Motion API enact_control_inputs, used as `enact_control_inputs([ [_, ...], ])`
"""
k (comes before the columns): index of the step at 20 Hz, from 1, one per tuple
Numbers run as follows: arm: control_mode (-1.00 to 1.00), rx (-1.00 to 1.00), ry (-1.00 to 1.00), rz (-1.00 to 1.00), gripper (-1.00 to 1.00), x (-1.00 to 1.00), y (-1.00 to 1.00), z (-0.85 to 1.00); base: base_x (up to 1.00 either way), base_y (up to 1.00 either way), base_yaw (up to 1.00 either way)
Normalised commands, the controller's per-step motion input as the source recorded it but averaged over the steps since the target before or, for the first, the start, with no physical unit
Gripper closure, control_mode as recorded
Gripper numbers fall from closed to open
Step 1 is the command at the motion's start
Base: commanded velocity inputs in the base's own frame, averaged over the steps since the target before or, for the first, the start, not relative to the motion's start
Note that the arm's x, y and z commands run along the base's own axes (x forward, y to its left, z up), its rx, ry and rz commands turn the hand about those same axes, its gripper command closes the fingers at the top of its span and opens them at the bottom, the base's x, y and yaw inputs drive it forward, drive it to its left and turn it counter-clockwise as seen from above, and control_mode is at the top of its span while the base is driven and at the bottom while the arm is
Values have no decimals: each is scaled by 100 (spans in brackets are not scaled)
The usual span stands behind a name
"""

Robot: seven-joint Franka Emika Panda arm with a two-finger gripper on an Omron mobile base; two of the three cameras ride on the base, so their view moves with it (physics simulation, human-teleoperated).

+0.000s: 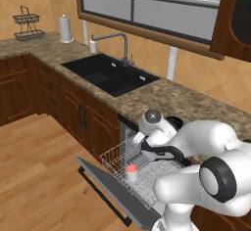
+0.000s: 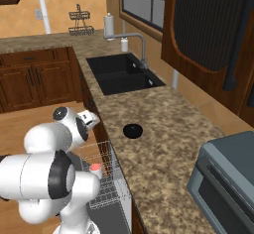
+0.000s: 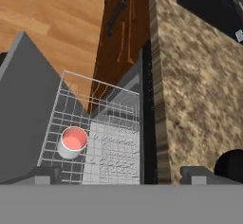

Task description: Pick up the cup and bowl from the counter, place them in the dishwasher, and close the dishwasher door.

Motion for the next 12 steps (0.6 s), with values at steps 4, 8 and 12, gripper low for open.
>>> enact_control_inputs([
  [4, -100, 9, 19, -7, -100, -2, -53, 46, 0, 0, 0],
  [8, -100, 7, 21, -6, -100, -2, -34, 38, 0, 0, 0],
  [12, -100, 0, 19, -4, -100, 0, -47, -1, 0, 0, 0],
])
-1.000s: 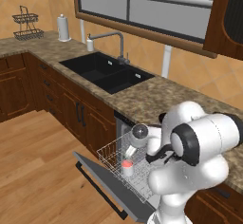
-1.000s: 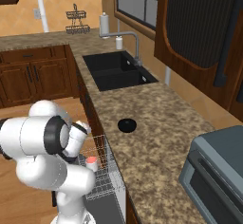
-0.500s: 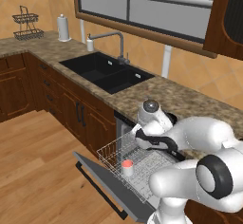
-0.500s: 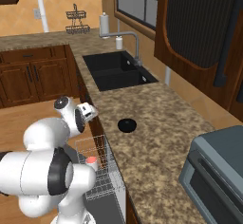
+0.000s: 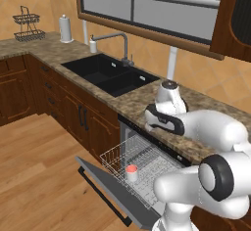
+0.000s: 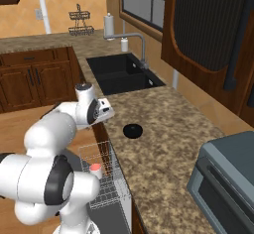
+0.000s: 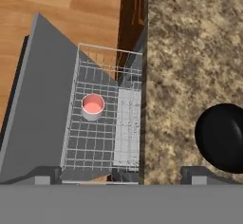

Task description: Pick up the cup and bowl from the counter, place them in the dishwasher, and close the dishwasher door.

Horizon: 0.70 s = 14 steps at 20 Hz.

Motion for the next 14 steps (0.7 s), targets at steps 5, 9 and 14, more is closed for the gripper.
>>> enact_control_inputs([
  [5, -100, 0, 13, -6, -100, 5, -43, -2, 0, 0, 0],
  [9, -100, 0, 8, -5, -100, 8, -46, -7, 0, 0, 0],
  [14, -100, 0, 12, -3, -100, 10, -26, -20, 0, 0, 0],
])
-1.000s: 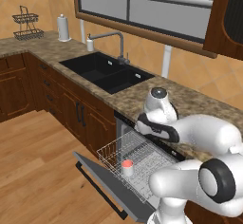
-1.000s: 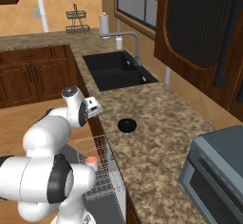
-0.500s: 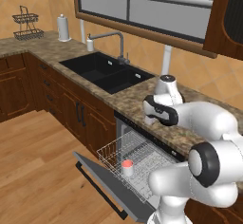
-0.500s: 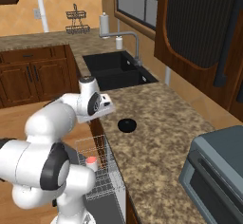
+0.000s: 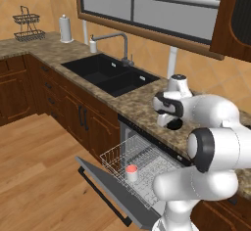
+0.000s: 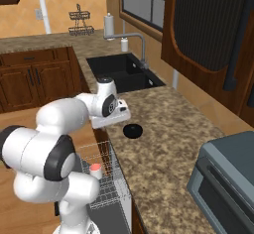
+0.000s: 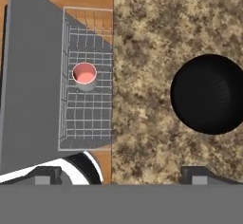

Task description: Pick up the cup and bowl from the counter, place them in the dishwasher, and close the dishwasher door.

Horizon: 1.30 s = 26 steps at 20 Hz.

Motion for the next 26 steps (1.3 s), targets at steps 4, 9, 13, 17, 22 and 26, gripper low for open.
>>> enact_control_inputs([
  [4, -100, 0, 9, 0, -100, 23, -17, -24, 0, 0, 0],
  [9, -100, 0, 4, 0, -100, 30, -25, -20, 0, 0, 0],
  [13, -100, 0, 5, 0, -100, 24, -9, -27, 0, 0, 0],
  [17, -100, 0, 1, 0, -100, 28, 0, -32, 0, 0, 0],
  [22, -100, 0, 0, 0, -100, 38, 0, -26, 0, 0, 0],
  [26, -100, 0, 1, 2, -100, 30, -7, -26, 0, 0, 0],
])
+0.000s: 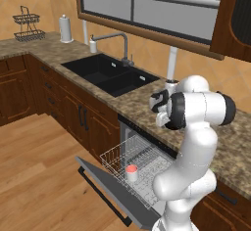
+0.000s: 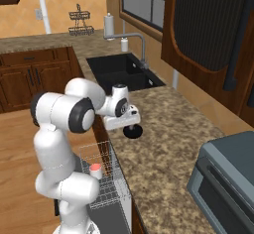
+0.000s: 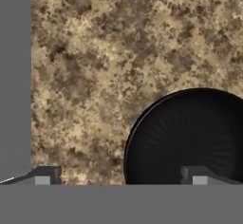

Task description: Pick up the cup and bowl from the counter, place them in the dishwasher, and close the dishwasher door.

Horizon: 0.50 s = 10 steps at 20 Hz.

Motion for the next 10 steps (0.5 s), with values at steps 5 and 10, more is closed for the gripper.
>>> enact_control_inputs([
  [5, -100, 0, 5, 2, -100, 17, -11, -35, 0, 0, 0],
  [10, -100, 0, 7, 0, 100, 9, -3, -36, 0, 0, 0],
])
